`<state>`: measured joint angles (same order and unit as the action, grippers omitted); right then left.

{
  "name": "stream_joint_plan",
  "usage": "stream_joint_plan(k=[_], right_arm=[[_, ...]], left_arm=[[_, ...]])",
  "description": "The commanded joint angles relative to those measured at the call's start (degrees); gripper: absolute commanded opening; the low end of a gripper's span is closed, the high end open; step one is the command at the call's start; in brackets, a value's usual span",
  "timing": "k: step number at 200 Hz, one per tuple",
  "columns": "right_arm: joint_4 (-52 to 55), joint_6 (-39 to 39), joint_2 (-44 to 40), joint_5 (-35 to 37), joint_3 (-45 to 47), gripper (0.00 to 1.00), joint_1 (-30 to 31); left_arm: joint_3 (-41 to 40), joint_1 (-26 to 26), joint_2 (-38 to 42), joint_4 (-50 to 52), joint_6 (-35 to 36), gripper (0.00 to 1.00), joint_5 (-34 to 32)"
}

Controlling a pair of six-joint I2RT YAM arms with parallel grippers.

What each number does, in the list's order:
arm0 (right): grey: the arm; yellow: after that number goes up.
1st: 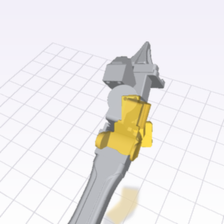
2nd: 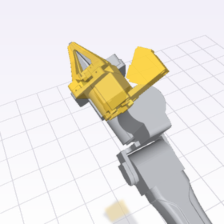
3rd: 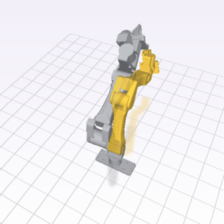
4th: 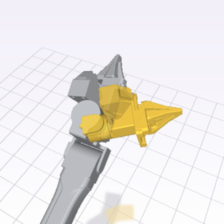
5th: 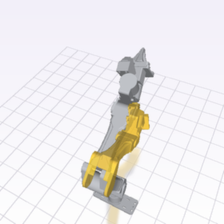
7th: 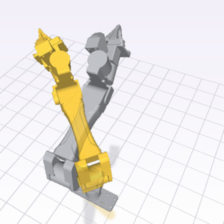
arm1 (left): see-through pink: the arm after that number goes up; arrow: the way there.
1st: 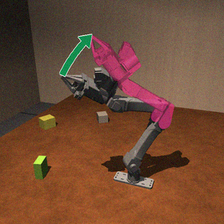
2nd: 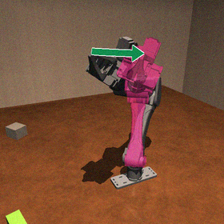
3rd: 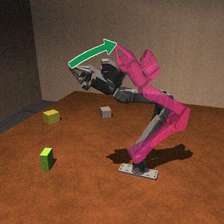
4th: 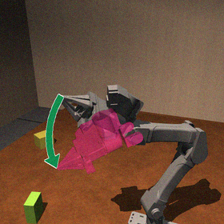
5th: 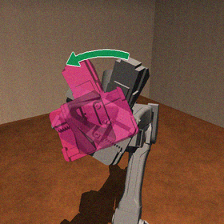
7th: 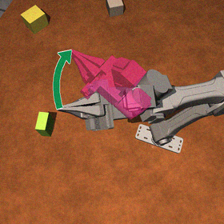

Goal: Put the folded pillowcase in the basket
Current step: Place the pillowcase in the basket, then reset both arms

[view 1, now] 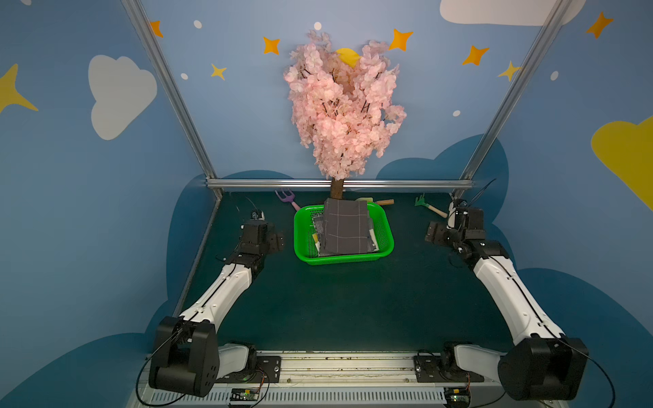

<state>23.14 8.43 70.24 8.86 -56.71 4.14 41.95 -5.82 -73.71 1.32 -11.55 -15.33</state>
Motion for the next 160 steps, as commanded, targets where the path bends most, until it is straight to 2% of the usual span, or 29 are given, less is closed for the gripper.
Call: stream_joint_plan(k=[1, 22, 42, 65, 90, 99, 116, 142, 160], right_arm=[[-11.3, -5.6, -1.2, -0.7, 5.9, 0.98, -0.7], [-17.5, -7.2, -0.8, -0.4, 10.8, 0.98, -1.5], [-17.5, -5.0, 1.1, 0.3, 11.3, 0.98, -2.1], [-17.9, -7.0, 3.7, -0.2, 11.6, 0.98, -2.4], [-21.6, -7.9, 5.8, -0.4, 13.4, 0.98, -2.6], [-22.9, -8.2, 6.0, 0.3, 14.1, 0.98, -2.6], [-30.1, -8.6, 5.7, 0.8, 17.6, 0.98, -2.7], [-37.4, -8.7, 8.5, -4.4, 21.0, 0.98, -2.5], [-44.0, -8.9, 9.5, -2.7, 23.8, 0.98, -1.2]], left_arm=[[-2.3, 1.8, -1.1, -12.6, 2.7, 1.00, 1.3], [-3.3, 2.8, -4.7, -14.6, 4.8, 1.00, 0.5], [-3.6, 3.8, -7.9, -16.4, 6.3, 1.00, 1.2], [-4.0, 4.7, -11.1, -18.5, 6.9, 1.00, 0.9], [-8.2, 5.0, -13.3, -28.3, 7.5, 1.00, -0.1], [-8.5, 5.0, -13.2, -28.8, 7.8, 1.00, 0.4], [-10.1, 5.1, -14.3, -32.9, 8.8, 1.00, 2.2], [-11.4, 5.1, -13.6, -34.3, 9.3, 1.00, 3.4], [-13.1, 5.0, -13.2, -37.1, 10.0, 1.00, 4.7]])
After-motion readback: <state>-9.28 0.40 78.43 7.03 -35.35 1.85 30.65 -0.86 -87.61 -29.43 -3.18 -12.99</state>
